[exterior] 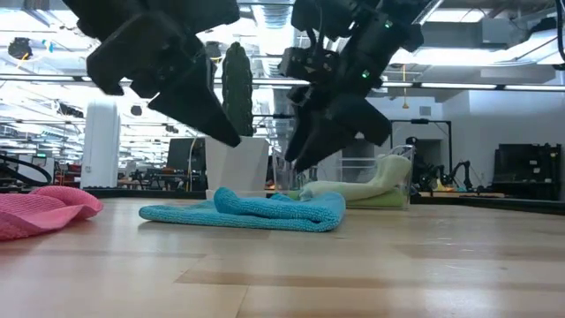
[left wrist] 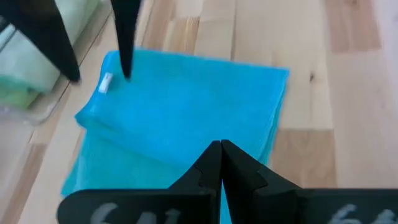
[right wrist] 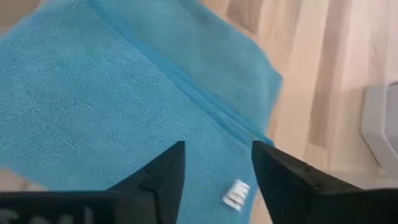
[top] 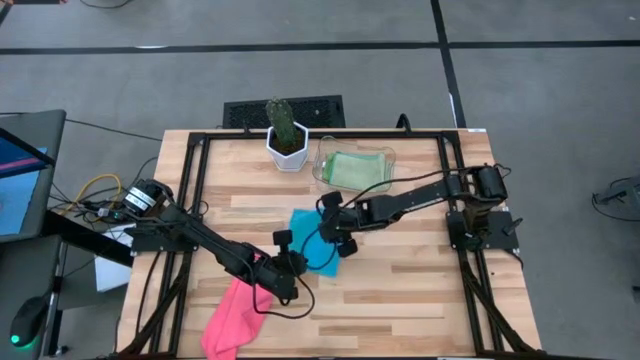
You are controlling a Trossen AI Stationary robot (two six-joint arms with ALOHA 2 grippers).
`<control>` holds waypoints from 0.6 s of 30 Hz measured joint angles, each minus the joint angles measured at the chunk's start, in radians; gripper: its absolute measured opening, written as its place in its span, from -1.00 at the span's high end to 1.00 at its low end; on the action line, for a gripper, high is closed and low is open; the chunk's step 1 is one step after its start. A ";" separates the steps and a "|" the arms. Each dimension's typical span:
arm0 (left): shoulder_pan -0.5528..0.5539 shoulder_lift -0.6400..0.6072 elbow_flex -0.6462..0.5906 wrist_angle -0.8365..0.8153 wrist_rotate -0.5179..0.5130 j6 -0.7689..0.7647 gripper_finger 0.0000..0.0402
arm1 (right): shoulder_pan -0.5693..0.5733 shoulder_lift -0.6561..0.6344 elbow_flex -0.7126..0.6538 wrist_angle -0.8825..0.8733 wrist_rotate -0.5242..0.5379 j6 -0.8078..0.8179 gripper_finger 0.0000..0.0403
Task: Fold microfiber towels
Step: Fold the blue towel on the table
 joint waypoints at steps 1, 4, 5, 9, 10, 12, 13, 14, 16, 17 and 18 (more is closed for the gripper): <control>0.000 0.000 0.000 -0.016 -0.003 -0.008 1.00 | -0.013 -0.012 -0.001 -0.019 -0.007 0.006 -0.10; -0.001 0.000 0.000 -0.039 -0.027 -0.018 1.00 | -0.062 -0.042 -0.018 -0.008 -0.069 0.010 -0.16; -0.002 0.000 0.000 -0.048 -0.041 -0.015 1.00 | -0.079 -0.048 -0.026 0.009 -0.100 0.009 -0.16; -0.002 0.000 -0.050 -0.016 -0.084 0.004 1.00 | -0.134 -0.039 -0.030 0.074 -0.215 -0.014 -0.16; 0.001 0.000 -0.071 0.001 -0.087 0.002 1.00 | -0.145 -0.026 -0.029 0.094 -0.233 -0.019 -0.15; 0.008 0.000 -0.123 0.065 -0.085 -0.013 1.00 | -0.163 0.004 -0.031 0.104 -0.263 -0.025 -0.15; 0.013 0.000 -0.149 0.090 -0.086 -0.016 1.00 | -0.170 0.018 -0.031 0.115 -0.278 -0.026 -0.14; 0.018 0.000 -0.173 0.111 -0.089 -0.017 1.00 | -0.176 0.022 -0.033 0.115 -0.294 -0.026 -0.14; 0.028 0.000 -0.202 0.139 -0.107 -0.018 1.00 | -0.180 0.031 -0.030 0.135 -0.336 -0.026 -0.14; 0.034 0.000 -0.210 0.146 -0.109 -0.018 1.00 | -0.175 0.035 -0.029 0.140 -0.368 -0.020 -0.14; 0.038 0.000 -0.216 0.146 -0.108 -0.021 1.00 | -0.165 0.034 -0.032 0.130 -0.401 -0.001 -0.14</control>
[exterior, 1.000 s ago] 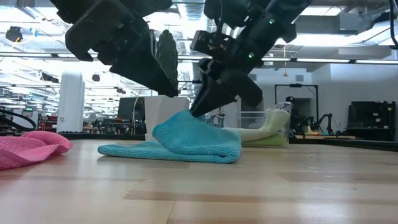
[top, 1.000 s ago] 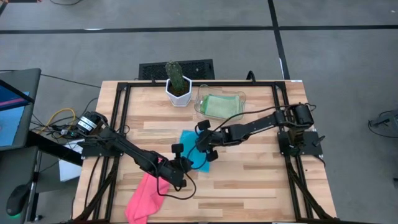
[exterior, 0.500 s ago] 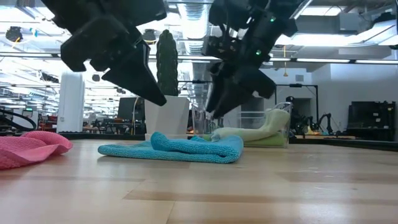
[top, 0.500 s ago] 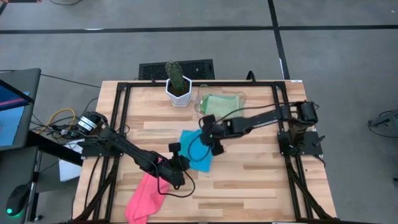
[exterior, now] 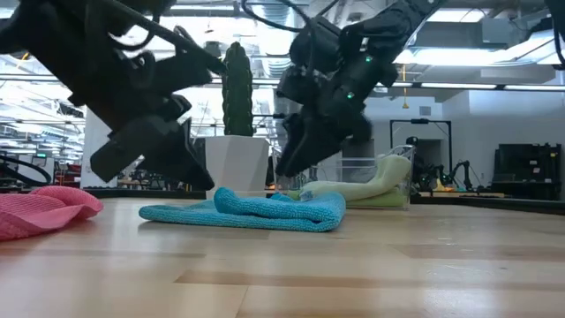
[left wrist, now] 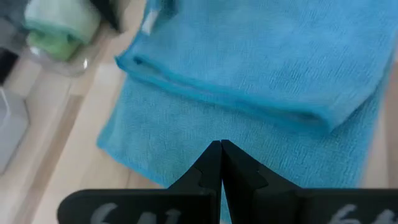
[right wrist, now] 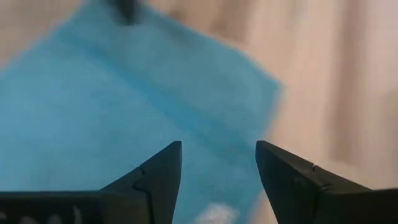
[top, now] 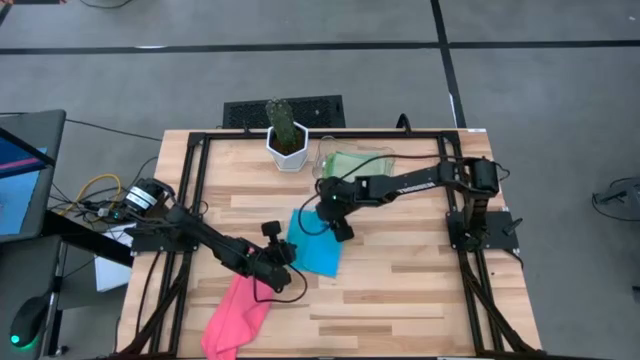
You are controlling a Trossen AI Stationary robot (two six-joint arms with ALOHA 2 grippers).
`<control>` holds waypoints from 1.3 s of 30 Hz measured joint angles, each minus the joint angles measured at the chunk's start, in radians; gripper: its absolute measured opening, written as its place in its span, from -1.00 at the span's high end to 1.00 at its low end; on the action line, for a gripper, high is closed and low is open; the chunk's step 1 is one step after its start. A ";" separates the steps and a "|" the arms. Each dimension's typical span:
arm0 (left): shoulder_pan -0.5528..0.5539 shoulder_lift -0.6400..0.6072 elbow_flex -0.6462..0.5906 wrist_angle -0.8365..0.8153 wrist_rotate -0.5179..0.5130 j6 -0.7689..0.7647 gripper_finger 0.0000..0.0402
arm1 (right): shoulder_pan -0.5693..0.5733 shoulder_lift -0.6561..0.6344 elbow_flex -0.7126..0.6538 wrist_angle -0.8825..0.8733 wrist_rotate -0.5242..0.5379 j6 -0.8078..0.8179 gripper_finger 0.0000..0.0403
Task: Fold microfiber towels
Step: Fold the blue towel on the table
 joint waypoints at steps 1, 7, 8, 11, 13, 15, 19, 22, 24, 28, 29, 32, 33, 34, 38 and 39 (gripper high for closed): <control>0.004 0.000 -0.007 0.002 0.005 -0.006 1.00 | 0.015 0.000 -0.001 0.002 -0.028 0.024 -0.14; 0.007 0.000 -0.056 0.121 0.013 0.023 1.00 | 0.151 0.020 0.001 0.115 -0.018 0.029 -0.14; 0.008 0.000 -0.062 0.137 0.019 0.029 1.00 | 0.167 0.023 -0.001 0.130 -0.010 0.015 -0.14; 0.015 0.000 -0.073 0.159 0.046 0.029 1.00 | 0.186 0.029 0.002 0.213 -0.009 0.002 -0.14; 0.018 0.000 -0.085 0.162 0.063 0.025 1.00 | 0.189 0.037 0.001 0.233 -0.010 0.007 -0.14; 0.018 0.000 -0.099 0.176 0.062 0.014 1.00 | 0.189 0.052 -0.001 0.262 -0.012 0.017 -0.14; 0.018 -0.001 -0.130 0.221 0.062 -0.007 1.00 | 0.202 0.101 0.001 0.326 -0.044 0.064 -0.14; 0.018 -0.001 -0.133 0.225 0.064 -0.016 1.00 | 0.215 0.132 0.001 0.335 -0.046 0.071 -0.14; 0.018 -0.001 -0.133 0.227 0.065 -0.015 1.00 | 0.219 0.134 0.002 0.344 -0.046 0.071 -0.14; 0.018 0.000 -0.133 0.235 0.065 -0.012 1.00 | 0.219 0.134 0.004 0.355 -0.046 0.071 -0.14; 0.018 -0.001 -0.133 0.240 0.065 -0.012 1.00 | 0.216 0.134 0.004 0.358 -0.046 0.071 -0.14; 0.017 -0.001 -0.133 0.246 0.065 -0.013 1.00 | 0.209 0.134 0.004 0.364 -0.046 0.071 -0.14; 0.017 -0.001 -0.133 0.245 0.065 -0.014 1.00 | 0.208 0.134 0.004 0.363 -0.047 0.071 -0.14; 0.017 -0.001 -0.133 0.245 0.065 -0.016 1.00 | 0.209 0.134 0.004 0.365 -0.047 0.071 -0.14; 0.017 -0.001 -0.133 0.245 0.065 -0.017 1.00 | 0.211 0.134 0.004 0.383 -0.057 0.071 -0.14; 0.017 -0.001 -0.133 0.245 0.065 -0.017 1.00 | 0.211 0.134 0.004 0.387 -0.062 0.071 -0.14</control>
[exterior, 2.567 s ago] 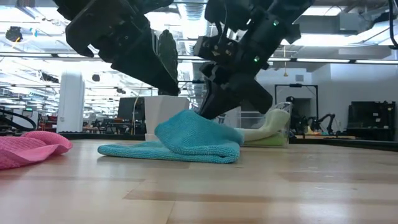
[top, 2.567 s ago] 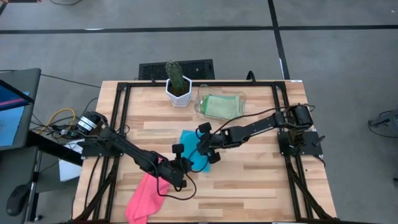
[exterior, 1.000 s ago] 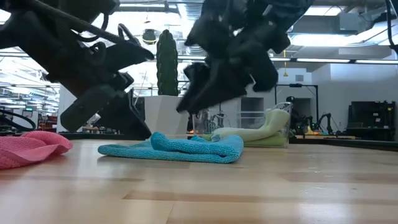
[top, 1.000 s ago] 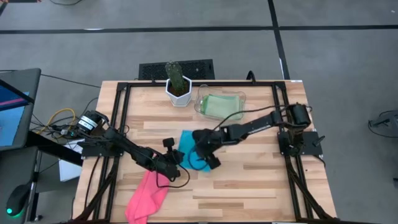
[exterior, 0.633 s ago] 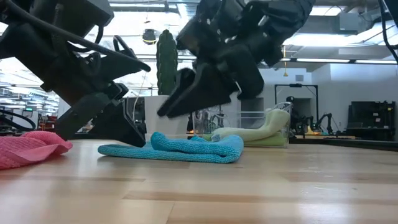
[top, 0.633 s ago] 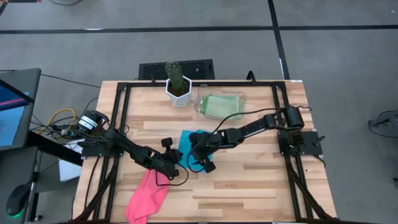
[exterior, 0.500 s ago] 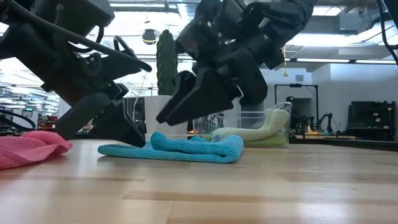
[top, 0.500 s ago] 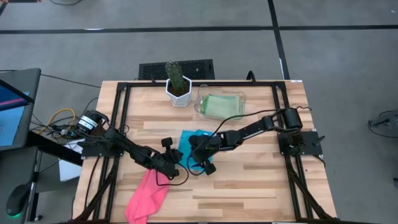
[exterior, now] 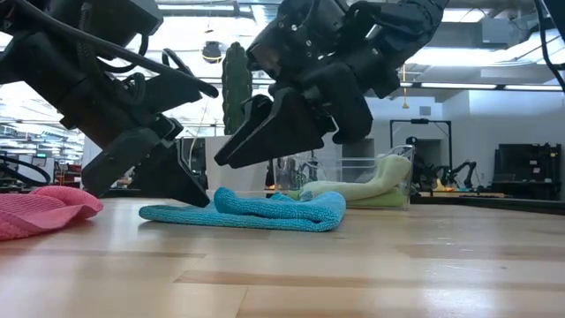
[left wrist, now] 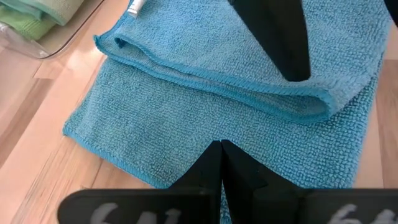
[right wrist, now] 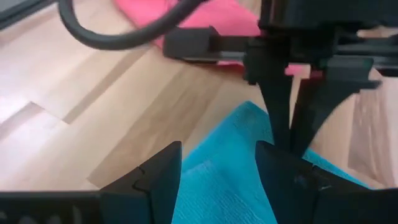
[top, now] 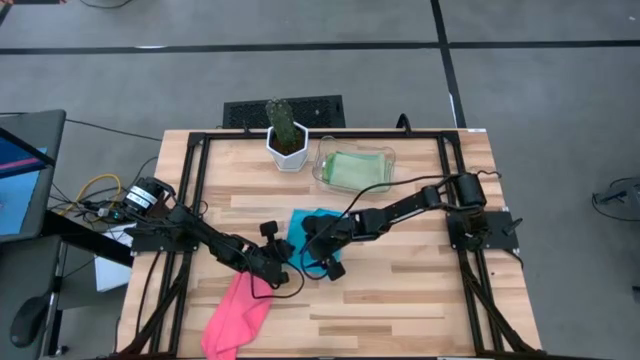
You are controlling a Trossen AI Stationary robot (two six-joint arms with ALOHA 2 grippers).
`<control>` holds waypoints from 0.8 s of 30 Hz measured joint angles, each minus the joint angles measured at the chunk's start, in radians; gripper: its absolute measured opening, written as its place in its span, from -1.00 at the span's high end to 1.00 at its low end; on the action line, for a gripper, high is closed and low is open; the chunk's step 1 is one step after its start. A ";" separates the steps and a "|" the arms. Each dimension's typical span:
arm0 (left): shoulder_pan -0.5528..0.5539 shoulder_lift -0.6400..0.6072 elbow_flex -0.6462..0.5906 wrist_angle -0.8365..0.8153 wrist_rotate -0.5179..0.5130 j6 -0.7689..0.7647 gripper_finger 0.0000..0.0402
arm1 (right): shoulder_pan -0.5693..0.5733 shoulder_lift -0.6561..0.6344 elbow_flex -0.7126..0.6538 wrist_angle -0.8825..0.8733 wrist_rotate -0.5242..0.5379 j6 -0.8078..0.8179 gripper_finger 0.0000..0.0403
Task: Fold microfiber towels
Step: Fold the blue towel on the table
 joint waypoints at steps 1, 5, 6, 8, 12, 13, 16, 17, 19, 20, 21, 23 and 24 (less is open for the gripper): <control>0.000 0.000 0.000 0.000 0.000 -0.001 1.00 | 0.000 0.013 0.000 0.020 -0.005 0.001 -0.14; 0.000 0.000 0.000 0.003 0.000 -0.005 1.00 | -0.002 0.081 0.003 0.051 -0.007 0.010 -0.14; 0.000 0.000 0.000 0.003 0.001 -0.005 1.00 | -0.002 0.097 0.013 0.065 -0.004 0.011 -0.14; 0.000 0.000 0.000 0.007 0.002 -0.005 1.00 | -0.003 0.098 0.010 0.046 -0.006 0.034 -0.13; 0.000 0.000 0.000 0.008 0.015 0.006 1.00 | -0.009 0.096 0.011 0.026 -0.006 0.053 -0.04; 0.000 0.000 0.000 0.008 0.014 0.011 1.00 | -0.010 0.093 0.011 0.018 -0.004 0.053 0.00; 0.000 0.000 0.000 0.008 0.014 0.011 1.00 | -0.008 0.087 0.011 0.020 -0.005 0.056 0.19; 0.000 0.000 0.000 0.007 0.014 0.011 1.00 | -0.007 0.087 0.011 0.017 -0.006 0.061 0.27; 0.000 0.000 0.000 0.007 0.014 0.011 1.00 | -0.005 0.087 0.011 0.007 -0.007 0.071 0.43; 0.000 0.000 0.000 0.007 0.014 0.011 1.00 | -0.002 0.087 0.011 0.003 -0.007 0.076 0.52; 0.000 0.000 0.000 0.007 0.014 0.011 1.00 | -0.001 0.085 0.011 -0.008 -0.007 0.078 0.60; 0.000 0.000 0.000 0.007 0.014 0.011 1.00 | 0.005 0.079 0.011 -0.039 -0.007 0.079 0.76; 0.000 0.000 0.000 0.007 0.014 0.012 1.00 | 0.009 0.077 0.011 -0.048 -0.007 0.079 0.84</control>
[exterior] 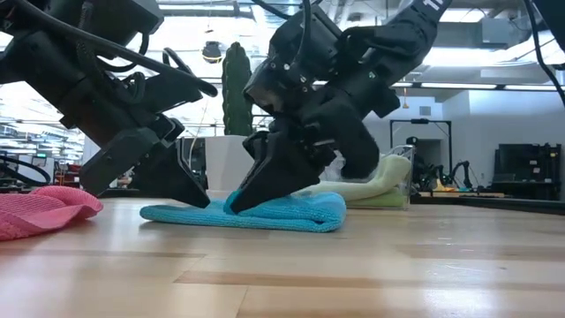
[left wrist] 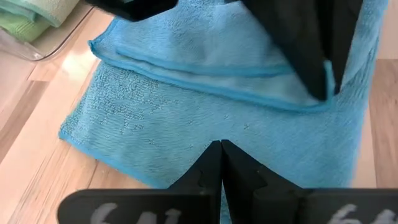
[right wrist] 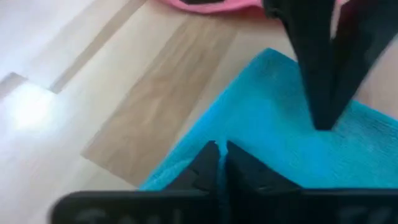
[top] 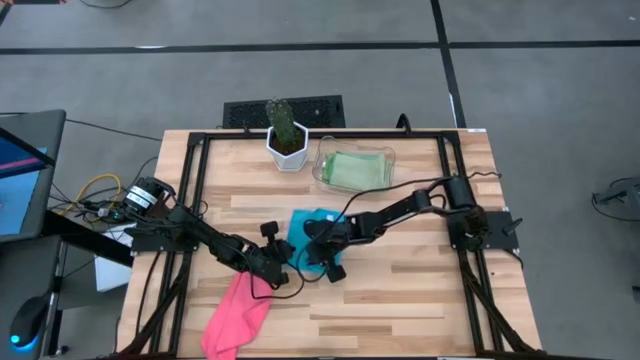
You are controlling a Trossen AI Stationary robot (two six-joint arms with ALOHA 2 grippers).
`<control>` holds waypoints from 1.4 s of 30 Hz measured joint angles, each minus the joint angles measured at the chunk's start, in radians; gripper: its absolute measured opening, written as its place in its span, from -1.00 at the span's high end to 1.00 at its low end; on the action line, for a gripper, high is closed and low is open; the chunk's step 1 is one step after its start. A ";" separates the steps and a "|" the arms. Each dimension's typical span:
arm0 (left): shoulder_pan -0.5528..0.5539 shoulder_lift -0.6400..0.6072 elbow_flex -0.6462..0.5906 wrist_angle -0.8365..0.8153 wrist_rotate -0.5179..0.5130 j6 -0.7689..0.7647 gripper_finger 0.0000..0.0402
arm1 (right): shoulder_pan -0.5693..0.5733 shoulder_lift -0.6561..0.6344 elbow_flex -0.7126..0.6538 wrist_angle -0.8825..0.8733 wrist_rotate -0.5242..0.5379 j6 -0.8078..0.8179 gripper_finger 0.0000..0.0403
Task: Fold microfiber towels
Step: Fold the blue towel on the table
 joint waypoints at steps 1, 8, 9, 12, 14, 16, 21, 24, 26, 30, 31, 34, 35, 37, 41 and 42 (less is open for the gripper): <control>0.000 0.000 0.000 -0.001 0.000 0.000 1.00 | 0.005 -0.004 0.000 -0.020 0.000 0.000 0.90; 0.000 0.000 0.000 -0.002 -0.001 0.000 1.00 | 0.049 -0.058 -0.007 -0.136 0.006 0.055 0.82; 0.000 0.000 0.000 -0.002 -0.001 0.000 1.00 | 0.055 -0.063 -0.009 -0.131 0.016 0.060 0.82; 0.000 0.000 0.000 -0.002 -0.001 0.000 1.00 | 0.074 -0.093 -0.027 -0.179 0.061 0.062 0.87; 0.000 0.000 0.000 0.004 -0.002 0.000 1.00 | 0.084 -0.111 -0.033 -0.205 0.085 0.063 0.92; 0.000 0.000 0.000 0.013 -0.003 0.001 1.00 | 0.092 -0.127 -0.034 -0.231 0.086 0.068 0.95; 0.000 -0.003 0.004 0.045 -0.014 -0.015 1.00 | 0.112 -0.137 -0.034 -0.301 0.133 0.104 0.88; -0.003 -0.049 0.040 0.128 0.055 0.040 1.00 | 0.123 -0.138 -0.034 -0.305 0.164 0.111 0.85; -0.013 -0.063 0.055 0.234 0.119 0.103 1.00 | 0.127 -0.138 -0.034 -0.305 0.164 0.111 0.87; -0.011 -0.031 0.052 0.279 0.161 0.136 1.00 | 0.128 -0.138 -0.034 -0.307 0.164 0.107 0.94; -0.006 -0.013 0.052 0.270 0.159 0.118 1.00 | 0.128 -0.138 -0.034 -0.311 0.165 0.107 0.94; 0.006 0.052 0.051 0.263 0.173 0.070 1.00 | 0.129 -0.138 -0.034 -0.328 0.165 0.123 0.90; 0.007 0.074 0.051 0.263 0.182 0.060 1.00 | 0.129 -0.138 -0.034 -0.341 0.165 0.134 0.88; 0.010 0.109 0.051 0.257 0.194 0.042 1.00 | 0.130 -0.138 -0.034 -0.367 0.165 0.151 0.86; 0.013 0.154 0.053 0.279 0.189 0.002 1.00 | 0.139 -0.145 -0.032 -0.405 0.180 0.165 0.91; 0.013 0.159 0.054 0.282 0.186 -0.006 1.00 | 0.142 -0.152 -0.032 -0.424 0.189 0.167 0.93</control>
